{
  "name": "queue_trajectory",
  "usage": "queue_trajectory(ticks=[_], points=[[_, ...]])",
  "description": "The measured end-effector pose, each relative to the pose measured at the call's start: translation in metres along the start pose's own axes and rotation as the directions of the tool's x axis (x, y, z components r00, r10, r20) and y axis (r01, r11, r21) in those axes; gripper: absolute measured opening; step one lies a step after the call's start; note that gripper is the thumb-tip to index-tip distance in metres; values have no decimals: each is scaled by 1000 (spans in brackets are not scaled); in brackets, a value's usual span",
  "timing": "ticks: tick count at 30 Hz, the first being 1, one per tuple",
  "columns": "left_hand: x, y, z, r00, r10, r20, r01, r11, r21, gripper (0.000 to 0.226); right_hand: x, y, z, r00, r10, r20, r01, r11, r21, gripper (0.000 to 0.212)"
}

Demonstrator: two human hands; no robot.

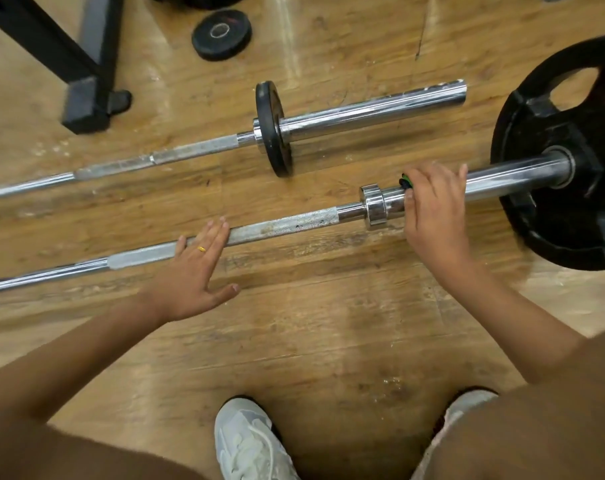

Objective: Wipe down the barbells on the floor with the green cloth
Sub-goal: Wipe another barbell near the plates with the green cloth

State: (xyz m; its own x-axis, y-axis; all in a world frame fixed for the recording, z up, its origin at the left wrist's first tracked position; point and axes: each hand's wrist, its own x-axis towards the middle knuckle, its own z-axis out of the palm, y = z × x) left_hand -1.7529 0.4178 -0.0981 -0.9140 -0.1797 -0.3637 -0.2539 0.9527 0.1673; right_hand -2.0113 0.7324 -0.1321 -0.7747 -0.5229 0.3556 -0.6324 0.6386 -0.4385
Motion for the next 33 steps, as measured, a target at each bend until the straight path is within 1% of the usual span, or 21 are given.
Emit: queue_trajectory(ticks=[3, 6, 9, 11, 12, 14, 16, 19, 22, 25, 28, 31, 33], points=[[-1, 3, -7, 997, -23, 76, 19, 998, 56, 115, -1, 1, -1, 1000, -24, 17, 24, 1000, 7, 33], [-1, 10, -13, 992, -48, 120, 35, 994, 105, 116, 0, 3, -4, 998, -50, 29, 50, 999, 10, 32], [-1, 22, -14, 987, -90, 132, 72, 988, 135, 117, -1, 6, -10, 992, -89, 88, 91, 996, -12, 33], [-3, 26, -17, 983, -106, 148, 86, 987, 139, 116, -1, 6, -16, 982, -113, 152, 118, 993, -26, 36], [-4, 25, -21, 981, -97, 167, 74, 987, 140, 115, -1, 6, -19, 974, -129, 189, 138, 990, -35, 40], [-4, 19, -27, 976, -64, 208, 25, 983, 184, 113, -1, 7, -23, 956, -164, 242, 183, 981, -58, 55], [-5, 17, -30, 969, -51, 240, 1, 979, 203, 114, -2, 9, -25, 943, -196, 269, 222, 972, -71, 66], [-7, 17, -22, 969, -59, 239, 17, 985, 173, 114, -2, 10, -27, 934, -217, 284, 249, 965, -82, 72], [-8, 11, -16, 974, -34, 222, -1, 988, 152, 112, 0, 9, -27, 928, -217, 303, 247, 967, -65, 69], [-11, -4, -14, 981, 36, 189, -63, 989, 137, 103, 4, 5, -28, 921, -195, 337, 223, 974, -44, 63], [-15, -11, -5, 991, 99, 93, -110, 986, 122, 97, 8, 1, -28, 923, -156, 351, 178, 984, -30, 57], [-16, -12, 16, 990, 134, -35, -129, 983, 127, 101, 7, -3, -29, 930, -110, 350, 112, 994, 15, 50], [-14, -17, 25, 986, 149, -81, -139, 983, 117, 102, 4, -7, -33, 944, -75, 321, 53, 996, 77, 43]])
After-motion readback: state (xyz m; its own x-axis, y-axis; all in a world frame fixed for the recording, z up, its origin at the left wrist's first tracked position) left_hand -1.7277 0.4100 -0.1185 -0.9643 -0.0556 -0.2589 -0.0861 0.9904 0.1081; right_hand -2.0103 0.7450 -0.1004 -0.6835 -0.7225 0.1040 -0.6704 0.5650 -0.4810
